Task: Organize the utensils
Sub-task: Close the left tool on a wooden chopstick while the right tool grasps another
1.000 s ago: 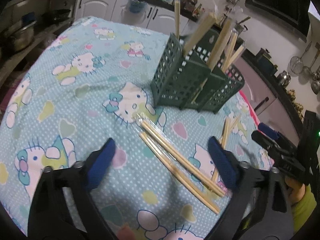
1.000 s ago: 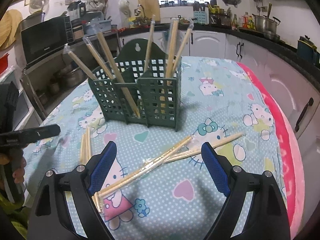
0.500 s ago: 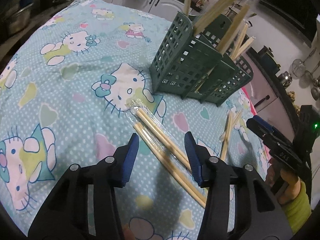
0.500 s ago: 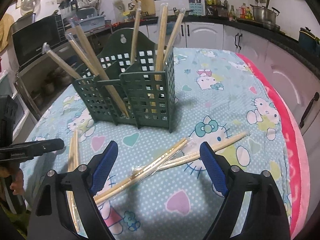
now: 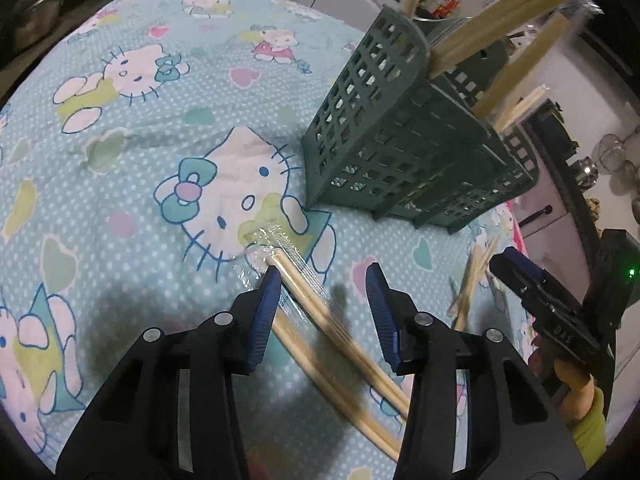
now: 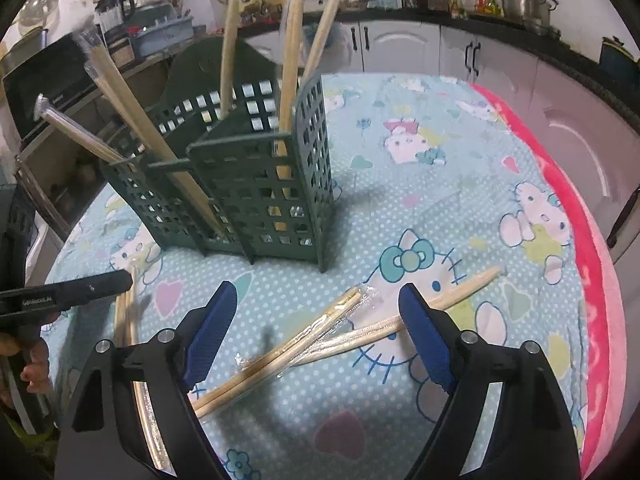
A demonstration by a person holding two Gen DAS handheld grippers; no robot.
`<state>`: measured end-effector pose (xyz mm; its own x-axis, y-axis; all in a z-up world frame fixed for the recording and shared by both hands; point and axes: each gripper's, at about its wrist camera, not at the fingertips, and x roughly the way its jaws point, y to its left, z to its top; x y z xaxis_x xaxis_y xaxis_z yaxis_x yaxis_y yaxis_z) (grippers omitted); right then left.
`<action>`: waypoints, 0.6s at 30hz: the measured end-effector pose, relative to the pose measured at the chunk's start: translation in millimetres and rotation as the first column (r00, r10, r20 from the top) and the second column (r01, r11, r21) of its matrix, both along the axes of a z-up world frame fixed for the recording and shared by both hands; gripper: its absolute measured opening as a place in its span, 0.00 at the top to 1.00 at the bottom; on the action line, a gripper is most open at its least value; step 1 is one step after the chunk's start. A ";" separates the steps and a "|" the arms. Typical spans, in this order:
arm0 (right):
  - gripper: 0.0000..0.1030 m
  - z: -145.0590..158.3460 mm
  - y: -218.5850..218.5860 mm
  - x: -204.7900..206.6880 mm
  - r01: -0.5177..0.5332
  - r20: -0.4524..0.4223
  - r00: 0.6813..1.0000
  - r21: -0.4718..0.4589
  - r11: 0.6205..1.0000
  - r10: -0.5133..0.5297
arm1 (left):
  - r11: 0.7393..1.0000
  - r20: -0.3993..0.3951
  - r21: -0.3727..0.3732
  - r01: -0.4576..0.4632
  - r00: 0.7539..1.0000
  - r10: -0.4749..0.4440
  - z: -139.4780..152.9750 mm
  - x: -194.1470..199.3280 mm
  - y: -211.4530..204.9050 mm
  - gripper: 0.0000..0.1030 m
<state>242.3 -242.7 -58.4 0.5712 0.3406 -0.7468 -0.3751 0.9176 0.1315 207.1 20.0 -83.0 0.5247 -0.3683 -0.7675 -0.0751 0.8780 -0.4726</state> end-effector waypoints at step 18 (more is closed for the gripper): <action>0.68 -28.8 -9.3 33.6 0.077 -0.195 0.979 0.102 0.992 -0.056 | 0.995 -0.031 0.089 -0.045 0.998 0.047 -6.8 33.6 -6.1 0.69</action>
